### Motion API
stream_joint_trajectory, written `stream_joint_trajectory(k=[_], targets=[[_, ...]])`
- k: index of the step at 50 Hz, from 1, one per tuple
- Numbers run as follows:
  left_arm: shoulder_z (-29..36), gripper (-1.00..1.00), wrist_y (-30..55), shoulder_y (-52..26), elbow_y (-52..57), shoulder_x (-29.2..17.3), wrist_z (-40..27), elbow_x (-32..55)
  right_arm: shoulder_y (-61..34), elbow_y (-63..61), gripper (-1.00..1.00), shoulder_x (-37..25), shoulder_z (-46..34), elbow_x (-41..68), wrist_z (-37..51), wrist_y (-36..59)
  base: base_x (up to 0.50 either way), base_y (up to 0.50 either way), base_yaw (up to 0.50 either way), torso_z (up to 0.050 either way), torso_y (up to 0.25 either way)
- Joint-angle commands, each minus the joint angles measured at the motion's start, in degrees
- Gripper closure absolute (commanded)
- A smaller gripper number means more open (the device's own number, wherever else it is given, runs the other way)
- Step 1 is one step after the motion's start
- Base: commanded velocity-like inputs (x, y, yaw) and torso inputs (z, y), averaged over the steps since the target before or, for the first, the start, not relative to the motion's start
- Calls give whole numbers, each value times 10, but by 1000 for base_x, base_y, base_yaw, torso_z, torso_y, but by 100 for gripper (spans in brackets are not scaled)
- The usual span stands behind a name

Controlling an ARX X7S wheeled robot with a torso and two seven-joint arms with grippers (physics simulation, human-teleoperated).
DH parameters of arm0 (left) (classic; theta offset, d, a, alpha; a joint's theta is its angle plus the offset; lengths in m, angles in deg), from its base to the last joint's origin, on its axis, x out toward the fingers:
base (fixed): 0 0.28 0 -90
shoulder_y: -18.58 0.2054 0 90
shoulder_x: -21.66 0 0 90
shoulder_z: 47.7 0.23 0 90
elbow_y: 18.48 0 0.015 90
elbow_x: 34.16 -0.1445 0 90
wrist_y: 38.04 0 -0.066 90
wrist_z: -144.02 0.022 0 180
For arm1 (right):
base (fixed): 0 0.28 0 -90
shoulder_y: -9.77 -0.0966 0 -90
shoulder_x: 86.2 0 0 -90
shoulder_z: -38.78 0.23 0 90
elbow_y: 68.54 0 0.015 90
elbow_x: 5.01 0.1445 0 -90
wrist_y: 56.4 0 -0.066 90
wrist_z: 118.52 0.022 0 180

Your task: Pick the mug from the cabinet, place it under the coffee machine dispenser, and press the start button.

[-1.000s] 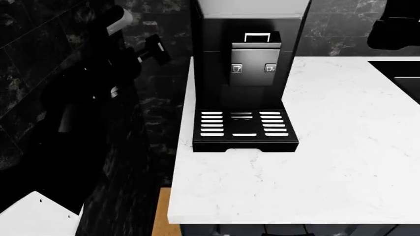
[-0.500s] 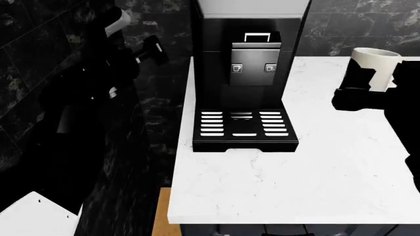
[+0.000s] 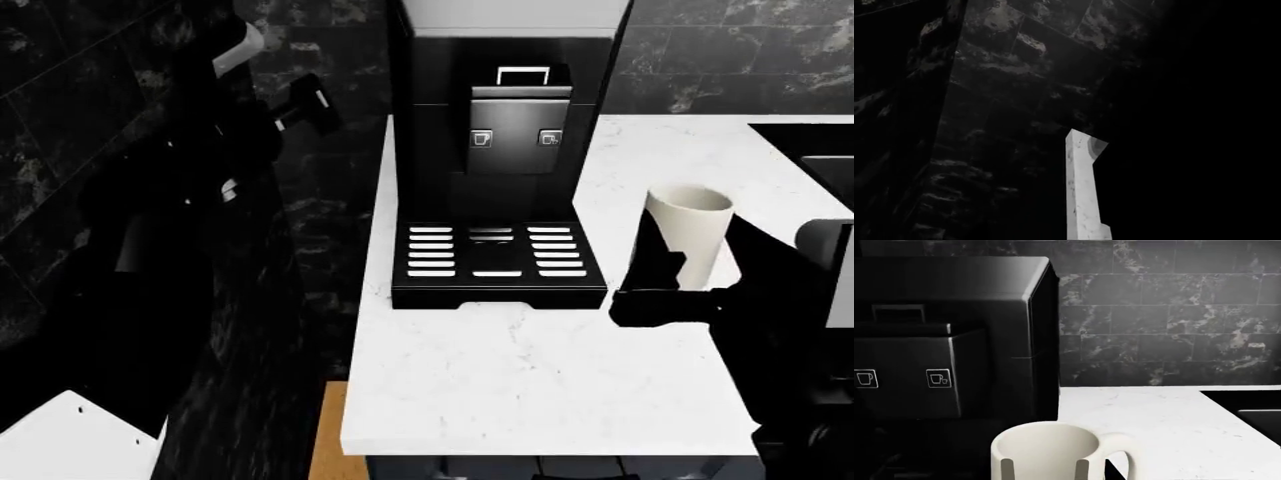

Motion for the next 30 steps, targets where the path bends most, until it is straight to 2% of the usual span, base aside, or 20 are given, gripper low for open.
stream_joint_trajectory(k=[1, 30], targets=[[0, -100, -1, 1, 0, 0, -1, 0, 58, -43, 100, 15, -15, -58, -36, -42, 0, 0, 0, 0, 0], [-3, -100, 0, 2, 0, -3, 0, 1, 59, -22, 100, 70, -140, -190, -91, -134, 0, 0, 0, 1, 0]])
